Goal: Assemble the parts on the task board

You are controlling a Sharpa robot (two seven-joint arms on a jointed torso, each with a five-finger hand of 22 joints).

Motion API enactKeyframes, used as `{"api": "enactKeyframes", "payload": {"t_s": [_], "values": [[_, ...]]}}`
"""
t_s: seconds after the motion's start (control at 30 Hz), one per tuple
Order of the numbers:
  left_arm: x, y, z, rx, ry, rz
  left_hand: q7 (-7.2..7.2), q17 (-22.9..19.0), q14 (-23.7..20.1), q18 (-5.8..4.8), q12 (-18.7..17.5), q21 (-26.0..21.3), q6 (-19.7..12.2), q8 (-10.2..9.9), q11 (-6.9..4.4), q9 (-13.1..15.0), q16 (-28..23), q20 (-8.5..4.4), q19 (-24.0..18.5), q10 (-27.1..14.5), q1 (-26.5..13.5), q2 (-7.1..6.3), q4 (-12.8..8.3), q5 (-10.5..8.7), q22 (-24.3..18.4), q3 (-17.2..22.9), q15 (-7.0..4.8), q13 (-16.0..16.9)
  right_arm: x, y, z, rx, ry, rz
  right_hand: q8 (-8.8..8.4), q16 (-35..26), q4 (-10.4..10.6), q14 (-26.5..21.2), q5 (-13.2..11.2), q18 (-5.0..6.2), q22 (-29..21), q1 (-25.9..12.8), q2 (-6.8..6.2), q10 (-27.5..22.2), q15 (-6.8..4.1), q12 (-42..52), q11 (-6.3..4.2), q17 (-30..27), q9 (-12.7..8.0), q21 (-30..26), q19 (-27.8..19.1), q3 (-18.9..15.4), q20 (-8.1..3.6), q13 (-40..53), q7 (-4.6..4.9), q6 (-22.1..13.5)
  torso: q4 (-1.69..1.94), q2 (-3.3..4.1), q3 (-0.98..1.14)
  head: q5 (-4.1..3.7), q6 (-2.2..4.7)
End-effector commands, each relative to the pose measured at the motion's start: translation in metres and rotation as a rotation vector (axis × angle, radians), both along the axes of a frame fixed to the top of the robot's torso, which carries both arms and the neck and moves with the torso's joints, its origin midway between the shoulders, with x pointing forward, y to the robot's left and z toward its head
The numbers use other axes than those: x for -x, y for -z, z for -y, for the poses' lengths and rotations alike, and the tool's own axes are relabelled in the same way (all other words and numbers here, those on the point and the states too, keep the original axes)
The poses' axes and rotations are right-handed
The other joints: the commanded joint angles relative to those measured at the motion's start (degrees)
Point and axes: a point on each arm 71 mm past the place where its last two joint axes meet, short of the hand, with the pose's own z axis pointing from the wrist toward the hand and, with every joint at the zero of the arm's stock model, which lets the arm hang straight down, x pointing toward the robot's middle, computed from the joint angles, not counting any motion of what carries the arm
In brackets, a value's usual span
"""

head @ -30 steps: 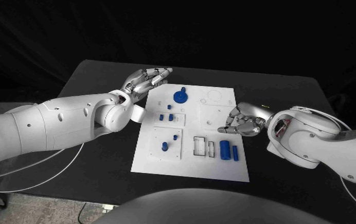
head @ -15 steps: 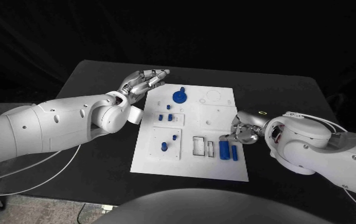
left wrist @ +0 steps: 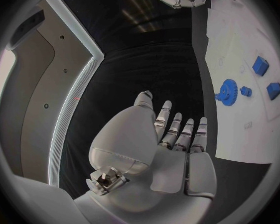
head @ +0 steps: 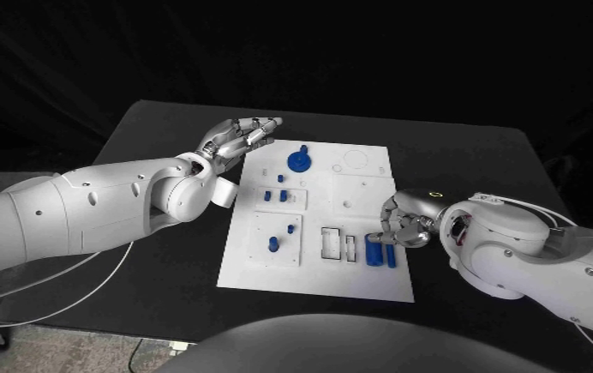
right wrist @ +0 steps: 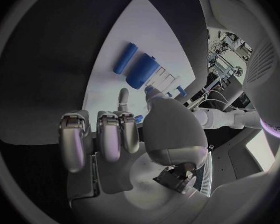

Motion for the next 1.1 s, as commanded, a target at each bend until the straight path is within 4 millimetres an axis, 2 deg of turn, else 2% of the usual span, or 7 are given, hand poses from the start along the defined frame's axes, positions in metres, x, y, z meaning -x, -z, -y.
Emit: {"api": "enactKeyframes", "payload": {"t_s": [0.03, 0.3, 0.43, 0.6, 0.67, 0.87, 1.1], "values": [[0.001, 0.000, 0.002, 0.016, 0.021, -0.006, 0.53, 0.1, 0.4, -0.43, 0.7, 0.3, 0.4, 0.4, 0.65, 0.1, 0.3, 0.13, 0.4, 0.2, 0.5, 0.21, 0.0, 0.36, -0.1, 0.3, 0.06, 0.1, 0.001, -0.002, 0.000, -0.059, 0.007, 0.011, 4.71, 0.2, -0.3, 6.0, 0.1, -0.79, 15.1, 0.5, 0.05, 6.0, 0.83, 0.2, 0.77, 15.1, 8.8, 0.2, 6.0, -0.4, 1.13, 15.1, 0.68, -5.8, -0.03, -0.06, 0.00, 0.07, 0.00], [0.001, 0.001, 0.001, 0.015, 0.021, -0.010, 0.82, 0.1, 0.5, -0.37, 1.4, 0.3, 0.9, 0.6, 1.11, 0.2, 0.4, 0.12, 0.4, 0.7, 0.6, 0.27, 0.0, 0.36, -0.2, 0.4, -0.01, 0.2, 0.004, 0.002, 0.007, -0.067, 0.023, -0.008, 12.67, 0.0, 1.2, 5.9, -0.5, -0.79, 15.1, -2.6, 0.92, 6.0, -0.24, 0.2, -1.08, 14.6, 15.0, 0.2, 6.0, -1.3, 0.35, 15.1, -1.33, 3.0, -0.07, -0.07, -0.04, -0.05, 0.00], [0.002, 0.002, 0.000, 0.015, 0.023, -0.014, 0.92, 0.1, 0.5, -0.33, 1.5, 0.2, 1.1, 0.7, 1.25, 0.2, 0.4, 0.12, 0.4, 0.9, 0.6, 0.29, 0.0, 0.36, -0.2, 0.4, -0.01, 0.2, 0.009, 0.004, 0.006, -0.087, 0.026, -0.011, 10.40, -0.6, 1.2, 5.7, -0.4, -0.79, 15.1, -2.3, 0.19, 6.0, -0.14, 0.2, -1.04, 13.5, 17.3, 0.2, 6.0, -1.3, 0.22, 15.1, -1.02, -3.2, -0.07, 0.01, 0.02, -0.14, 0.00], [0.003, 0.003, 0.000, 0.016, 0.025, -0.020, 1.01, 0.1, 0.5, -0.29, 1.8, 0.2, 1.3, 0.8, 1.41, 0.2, 0.5, 0.12, 0.4, 1.1, 0.7, 0.33, 0.0, 0.36, -0.2, 0.4, 0.00, 0.3, 0.012, 0.008, 0.004, -0.090, 0.026, -0.024, 9.11, -0.7, 1.3, 5.7, -0.5, -0.79, 15.1, -3.0, 0.82, 6.0, -0.36, 0.2, -1.37, 13.4, 17.1, 0.2, 6.0, -1.1, 0.11, 15.1, -1.48, -1.5, -0.08, -0.07, -0.02, -0.12, 0.00], [0.003, 0.004, -0.001, 0.015, 0.025, -0.022, 1.07, 0.1, 0.6, -0.27, 1.9, 0.2, 1.5, 0.8, 1.50, 0.2, 0.5, 0.12, 0.4, 1.2, 0.7, 0.35, 0.0, 0.36, -0.3, 0.4, -0.01, 0.3, 0.013, 0.009, 0.004, -0.088, 0.028, -0.027, 6.39, -0.7, 1.2, 5.7, -0.6, -0.79, 15.1, -4.0, 1.22, 6.0, -0.68, 0.2, -1.69, 13.3, 15.2, 0.2, 6.0, -1.2, -0.15, 15.1, -1.82, 1.3, -0.02, -0.09, -0.03, -0.21, 0.00], [0.003, 0.005, -0.002, 0.014, 0.025, -0.026, 1.21, 0.2, 0.8, -0.18, 2.4, 0.2, 1.9, 1.0, 1.71, 0.3, 0.8, 0.12, 0.5, 1.5, 0.8, 0.37, 0.0, 0.36, -0.3, 0.4, 0.03, 0.3, 0.014, 0.013, 0.002, -0.065, 0.032, -0.043, -10.41, -0.9, 1.2, 5.6, -2.0, -0.79, 15.1, -6.5, 1.68, 6.0, -0.06, 0.2, -0.91, 12.8, 0.9, 0.2, 6.0, -1.3, 0.25, 15.1, -0.92, 9.7, 0.00, -0.03, -0.03, -0.16, 0.00], [0.003, 0.005, -0.001, 0.014, 0.026, -0.028, 1.29, 0.2, 1.0, -0.12, 2.6, 0.2, 2.1, 1.1, 1.83, 0.3, 0.9, 0.12, 0.5, 1.7, 0.8, 0.38, 0.0, 0.35, -0.3, 0.4, 0.05, 0.3, 0.014, 0.016, -0.001, -0.026, 0.033, -0.052, -16.58, -1.0, 1.4, 5.5, -3.1, -0.79, 15.1, -7.5, 1.37, 6.0, 0.30, 0.2, -0.47, 12.6, -5.6, 0.2, 6.0, -1.4, 0.66, 15.1, -0.45, 13.4, 0.07, -0.01, -0.03, -0.26, 0.00]]}}
